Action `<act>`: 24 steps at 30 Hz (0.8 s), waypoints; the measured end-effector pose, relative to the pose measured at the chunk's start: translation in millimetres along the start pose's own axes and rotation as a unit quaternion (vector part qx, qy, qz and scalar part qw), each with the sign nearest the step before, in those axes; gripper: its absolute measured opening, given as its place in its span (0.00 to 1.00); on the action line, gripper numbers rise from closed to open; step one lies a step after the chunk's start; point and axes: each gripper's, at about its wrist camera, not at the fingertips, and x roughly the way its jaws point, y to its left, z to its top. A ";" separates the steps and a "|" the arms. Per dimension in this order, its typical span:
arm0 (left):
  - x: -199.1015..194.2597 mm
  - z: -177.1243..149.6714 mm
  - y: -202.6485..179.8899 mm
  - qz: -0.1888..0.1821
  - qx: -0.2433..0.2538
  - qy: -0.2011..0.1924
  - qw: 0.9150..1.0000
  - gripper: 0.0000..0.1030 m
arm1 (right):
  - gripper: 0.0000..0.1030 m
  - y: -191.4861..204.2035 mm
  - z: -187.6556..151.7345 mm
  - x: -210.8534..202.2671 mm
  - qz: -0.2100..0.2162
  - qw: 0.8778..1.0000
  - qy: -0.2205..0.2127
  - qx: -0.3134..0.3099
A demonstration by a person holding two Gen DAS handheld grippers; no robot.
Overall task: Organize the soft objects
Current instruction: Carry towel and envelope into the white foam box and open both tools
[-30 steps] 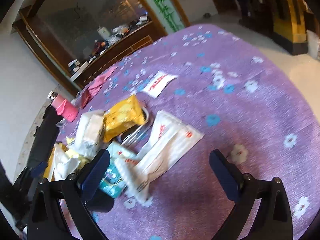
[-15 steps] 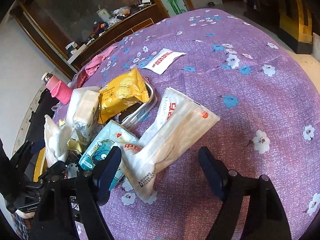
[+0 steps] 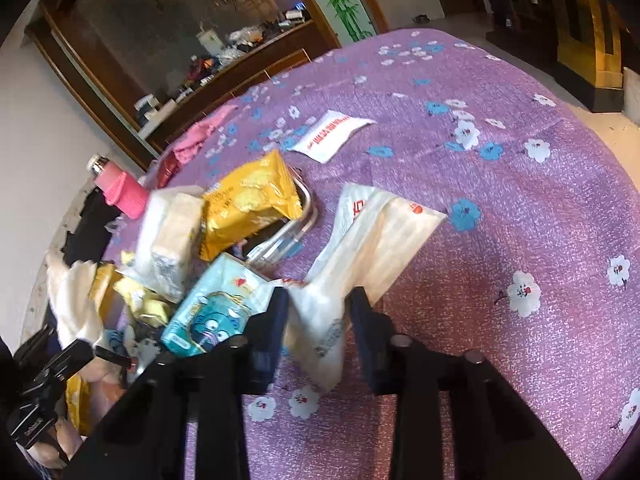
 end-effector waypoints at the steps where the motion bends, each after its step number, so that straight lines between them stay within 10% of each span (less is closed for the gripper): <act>1: -8.4 -0.8 1.2 -0.001 -0.006 -0.007 1.000 0.33 | 0.28 0.1 -0.2 -1.1 0.000 1.000 -0.002 0.000; 14: -133.7 -34.7 59.7 0.001 -0.118 -0.089 0.989 0.33 | 0.26 39.2 -3.3 -71.4 0.058 0.996 -0.058 -0.027; 24: -132.5 -72.7 149.1 0.047 -0.228 -0.065 0.970 0.33 | 0.26 182.5 -23.1 -40.3 0.164 0.977 0.042 -0.133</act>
